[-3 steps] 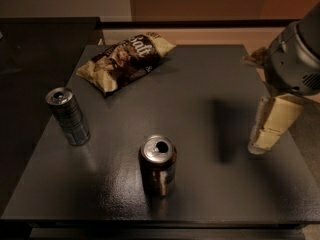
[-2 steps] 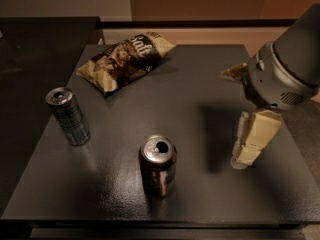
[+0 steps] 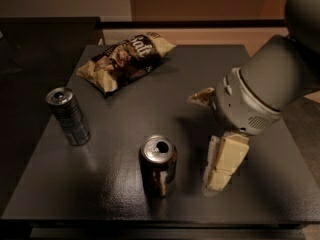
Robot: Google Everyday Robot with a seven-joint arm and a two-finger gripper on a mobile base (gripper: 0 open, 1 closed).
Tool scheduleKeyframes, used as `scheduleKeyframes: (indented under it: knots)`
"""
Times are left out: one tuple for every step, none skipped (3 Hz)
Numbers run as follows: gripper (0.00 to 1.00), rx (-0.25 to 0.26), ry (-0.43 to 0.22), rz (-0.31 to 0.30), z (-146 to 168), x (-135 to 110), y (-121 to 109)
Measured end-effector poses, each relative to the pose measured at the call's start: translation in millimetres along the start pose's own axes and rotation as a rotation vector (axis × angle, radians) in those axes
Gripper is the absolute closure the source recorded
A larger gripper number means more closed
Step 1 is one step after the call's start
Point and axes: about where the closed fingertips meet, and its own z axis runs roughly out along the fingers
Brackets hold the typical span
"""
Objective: Move orange can near redbull can
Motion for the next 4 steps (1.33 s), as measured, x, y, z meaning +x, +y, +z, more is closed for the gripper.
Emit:
scheduleKeyframes:
  knots:
    - [0.0,-0.055,-0.072,-0.016,14.5,-23.0,15.4]
    - [0.0,-0.08,-0.145,-0.043,23.9,-41.6,25.2]
    - [0.0,-0.088,-0.216,-0.077,33.0,-56.0,29.9]
    - [0.0,-0.089,-0.264,-0.122,39.0,-66.7,34.8]
